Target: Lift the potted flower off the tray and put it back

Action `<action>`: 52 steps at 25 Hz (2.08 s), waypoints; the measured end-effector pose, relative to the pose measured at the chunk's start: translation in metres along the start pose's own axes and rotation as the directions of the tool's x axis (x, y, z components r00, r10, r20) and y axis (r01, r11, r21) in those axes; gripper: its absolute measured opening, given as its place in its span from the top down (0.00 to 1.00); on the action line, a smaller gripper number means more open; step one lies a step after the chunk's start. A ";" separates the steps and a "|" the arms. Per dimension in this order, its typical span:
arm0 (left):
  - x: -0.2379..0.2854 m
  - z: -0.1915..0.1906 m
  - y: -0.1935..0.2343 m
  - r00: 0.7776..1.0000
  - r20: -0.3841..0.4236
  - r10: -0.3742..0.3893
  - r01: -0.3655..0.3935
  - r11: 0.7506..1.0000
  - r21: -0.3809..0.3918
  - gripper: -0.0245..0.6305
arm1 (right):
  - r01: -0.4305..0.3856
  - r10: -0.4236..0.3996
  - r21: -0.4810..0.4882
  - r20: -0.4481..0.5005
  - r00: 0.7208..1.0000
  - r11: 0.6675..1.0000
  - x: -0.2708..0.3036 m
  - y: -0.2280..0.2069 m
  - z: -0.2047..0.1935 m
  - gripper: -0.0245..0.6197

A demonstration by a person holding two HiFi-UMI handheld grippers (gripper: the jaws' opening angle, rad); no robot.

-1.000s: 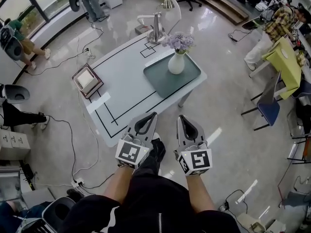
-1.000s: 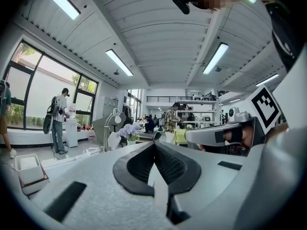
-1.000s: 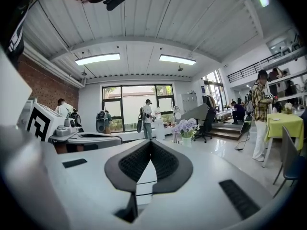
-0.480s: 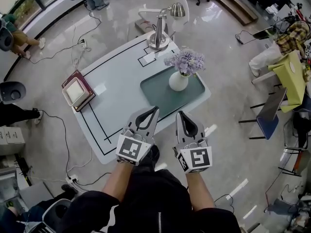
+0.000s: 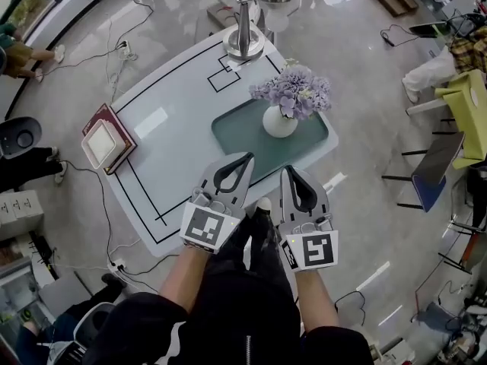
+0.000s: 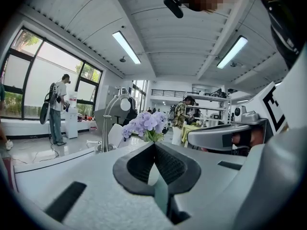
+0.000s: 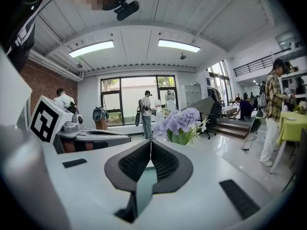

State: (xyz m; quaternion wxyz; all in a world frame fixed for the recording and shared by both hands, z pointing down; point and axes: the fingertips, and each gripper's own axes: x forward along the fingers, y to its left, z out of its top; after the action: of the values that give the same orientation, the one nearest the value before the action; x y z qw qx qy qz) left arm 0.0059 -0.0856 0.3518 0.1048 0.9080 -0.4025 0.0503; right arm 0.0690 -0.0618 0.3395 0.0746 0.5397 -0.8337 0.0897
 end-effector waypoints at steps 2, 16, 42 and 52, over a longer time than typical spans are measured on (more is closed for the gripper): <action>0.012 -0.007 0.006 1.000 0.001 0.013 -0.013 1.000 0.003 0.96 | -0.005 0.005 0.011 -0.010 1.000 1.000 0.009 -0.009 -0.014 0.95; 0.058 -0.061 0.034 0.997 -0.026 0.078 -0.079 0.997 -0.018 0.96 | 0.022 -0.022 -0.015 0.004 1.000 1.000 0.057 -0.060 -0.066 0.95; 0.063 -0.085 0.048 0.992 -0.045 0.119 -0.120 0.993 -0.016 0.96 | 0.114 -0.110 -0.072 0.053 0.993 0.991 0.133 -0.092 -0.078 0.51; 0.054 -0.093 0.064 0.987 -0.058 0.153 -0.155 0.988 -0.024 0.96 | 0.099 -0.090 -0.075 0.105 0.990 0.992 0.160 -0.091 -0.065 0.52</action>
State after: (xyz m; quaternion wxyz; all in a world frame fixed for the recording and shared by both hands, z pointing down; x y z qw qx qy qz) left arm -0.0062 -0.1448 0.4619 0.1246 0.8709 -0.4690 0.0779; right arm 0.0888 -0.2250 0.4445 0.0579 0.5791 -0.8129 0.0249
